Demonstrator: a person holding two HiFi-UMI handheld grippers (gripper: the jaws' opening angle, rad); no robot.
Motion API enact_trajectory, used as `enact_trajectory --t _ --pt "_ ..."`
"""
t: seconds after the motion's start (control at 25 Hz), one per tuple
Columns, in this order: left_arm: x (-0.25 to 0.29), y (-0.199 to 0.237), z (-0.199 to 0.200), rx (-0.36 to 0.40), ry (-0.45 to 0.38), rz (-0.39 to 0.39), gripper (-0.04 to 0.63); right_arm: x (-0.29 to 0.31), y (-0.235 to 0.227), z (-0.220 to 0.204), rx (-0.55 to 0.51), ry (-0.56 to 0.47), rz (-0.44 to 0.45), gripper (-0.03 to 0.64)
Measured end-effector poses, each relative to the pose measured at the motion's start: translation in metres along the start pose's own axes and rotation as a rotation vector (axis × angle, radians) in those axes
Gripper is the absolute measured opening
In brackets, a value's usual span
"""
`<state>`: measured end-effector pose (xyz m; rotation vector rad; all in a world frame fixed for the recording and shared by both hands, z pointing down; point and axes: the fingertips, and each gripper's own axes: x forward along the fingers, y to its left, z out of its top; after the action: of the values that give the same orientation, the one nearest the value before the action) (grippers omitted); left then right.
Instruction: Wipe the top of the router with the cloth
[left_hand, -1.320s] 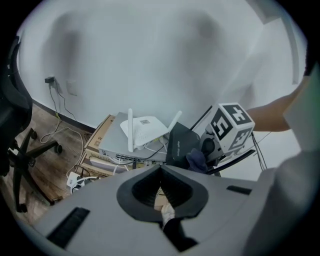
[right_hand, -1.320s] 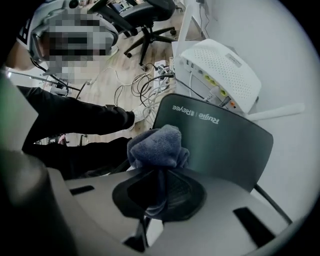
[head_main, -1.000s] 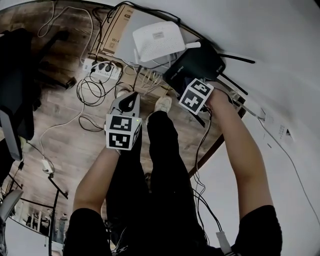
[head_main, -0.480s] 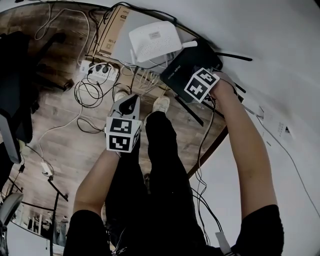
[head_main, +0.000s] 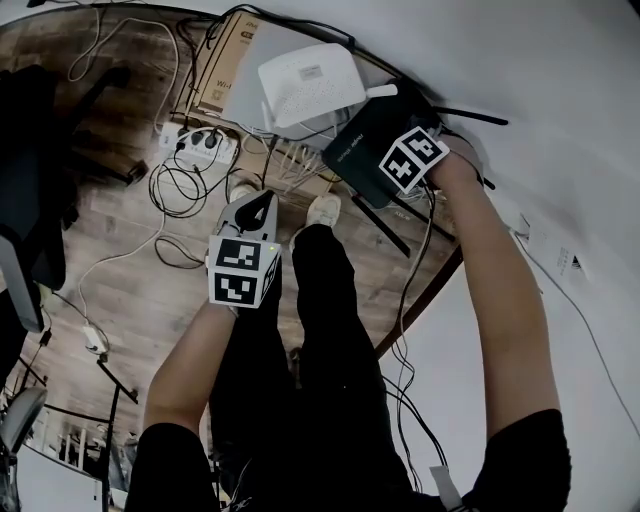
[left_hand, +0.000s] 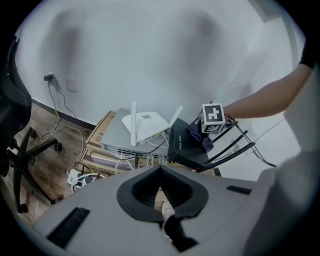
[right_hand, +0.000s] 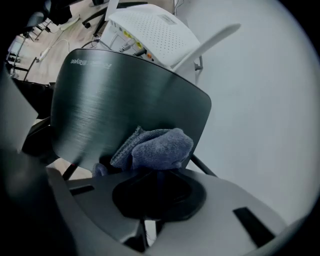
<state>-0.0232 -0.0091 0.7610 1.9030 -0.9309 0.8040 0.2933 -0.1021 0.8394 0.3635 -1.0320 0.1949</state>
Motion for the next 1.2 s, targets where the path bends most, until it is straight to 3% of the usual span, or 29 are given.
enact_trajectory --t 0.2,0.48,0.88,1.04,1.2 --pt "0.002 0.002 0.000 0.010 0.011 -0.006 0.000 0.004 -0.012 -0.003 0.016 0.042 -0.029 0.005" --pt "0.000 0.005 0.003 0.017 0.010 -0.009 0.001 0.006 -0.030 -0.001 0.044 0.019 -0.122 0.005" --pt "-0.004 0.014 0.002 0.020 0.015 -0.001 0.000 -0.011 -0.061 0.036 0.120 -0.153 -0.268 0.005" --pt "-0.004 0.014 0.003 0.015 0.013 0.000 0.001 -0.022 -0.066 0.059 0.127 -0.246 -0.278 0.005" --pt "-0.004 0.013 0.004 0.011 0.012 -0.003 0.002 -0.025 -0.069 0.067 0.131 -0.270 -0.265 0.005"
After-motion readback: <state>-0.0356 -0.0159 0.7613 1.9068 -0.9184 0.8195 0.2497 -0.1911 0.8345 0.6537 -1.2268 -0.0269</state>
